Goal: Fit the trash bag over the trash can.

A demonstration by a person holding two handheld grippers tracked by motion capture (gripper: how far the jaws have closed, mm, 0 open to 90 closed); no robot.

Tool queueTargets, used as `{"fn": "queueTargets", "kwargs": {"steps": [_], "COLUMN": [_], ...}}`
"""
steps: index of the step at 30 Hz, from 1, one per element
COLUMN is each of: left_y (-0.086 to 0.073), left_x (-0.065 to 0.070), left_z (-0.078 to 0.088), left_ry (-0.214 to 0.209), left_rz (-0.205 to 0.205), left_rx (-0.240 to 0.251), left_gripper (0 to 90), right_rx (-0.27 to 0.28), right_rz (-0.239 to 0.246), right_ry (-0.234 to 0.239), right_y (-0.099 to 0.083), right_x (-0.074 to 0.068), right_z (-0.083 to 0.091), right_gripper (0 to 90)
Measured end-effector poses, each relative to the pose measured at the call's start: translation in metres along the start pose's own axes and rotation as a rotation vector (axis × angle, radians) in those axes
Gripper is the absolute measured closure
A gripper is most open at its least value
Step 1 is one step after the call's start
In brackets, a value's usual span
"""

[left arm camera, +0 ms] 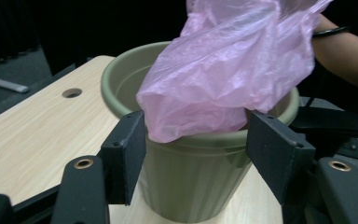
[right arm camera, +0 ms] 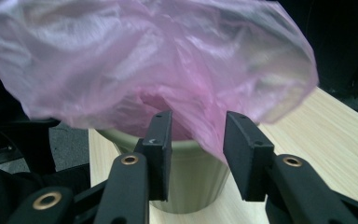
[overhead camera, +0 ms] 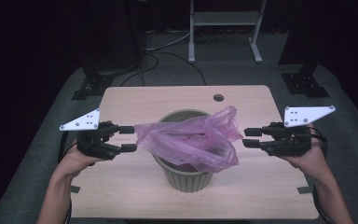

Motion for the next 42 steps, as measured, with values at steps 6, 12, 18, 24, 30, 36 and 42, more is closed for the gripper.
{"fn": "queueTargets", "kwargs": {"steps": [6,12,18,24,30,36,42], "left_y": [0.001,-0.004,-0.002,0.009,0.013,0.014,0.008], "left_x": [0.004,0.004,0.004,0.001,0.0,0.002,0.0], "left_z": [0.003,0.007,0.011,-0.002,-0.022,-0.028,-0.012], "left_ry": [-0.009,-0.007,0.003,0.003,-0.018,-0.008,-0.001], "left_rz": [-0.01,0.001,0.015,0.022,0.021,-0.008,0.027], "left_rx": [-0.007,-0.011,0.001,-0.008,-0.052,-0.063,-0.011], "left_gripper": [31.9,28.2,26.8,26.2,49.9,83.7,89.7], "right_rx": [-0.007,-0.018,-0.04,-0.075,-0.105,-0.133,-0.11], "right_rz": [0.035,0.068,0.097,0.131,0.157,0.172,0.147], "right_ry": [0.028,0.069,0.085,0.072,0.053,0.013,0.001], "right_y": [0.016,0.029,0.04,0.05,0.055,0.055,0.043], "right_x": [-0.008,-0.017,-0.023,-0.028,-0.031,-0.032,-0.029], "right_z": [-0.008,-0.022,-0.036,-0.054,-0.071,-0.079,-0.058], "right_gripper": [56.9,51.0,48.4,47.6,55.6,90.0,90.0]}}
Point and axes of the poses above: each handheld gripper's, and its own axes: z roughly backward along the jaws, y roughly out of its top, x roughly to its right, the point moved 8 cm from there along -z, roughly forward along the jaws, and after that the axes turned 15 degrees about -x, right-handed, at the moved point
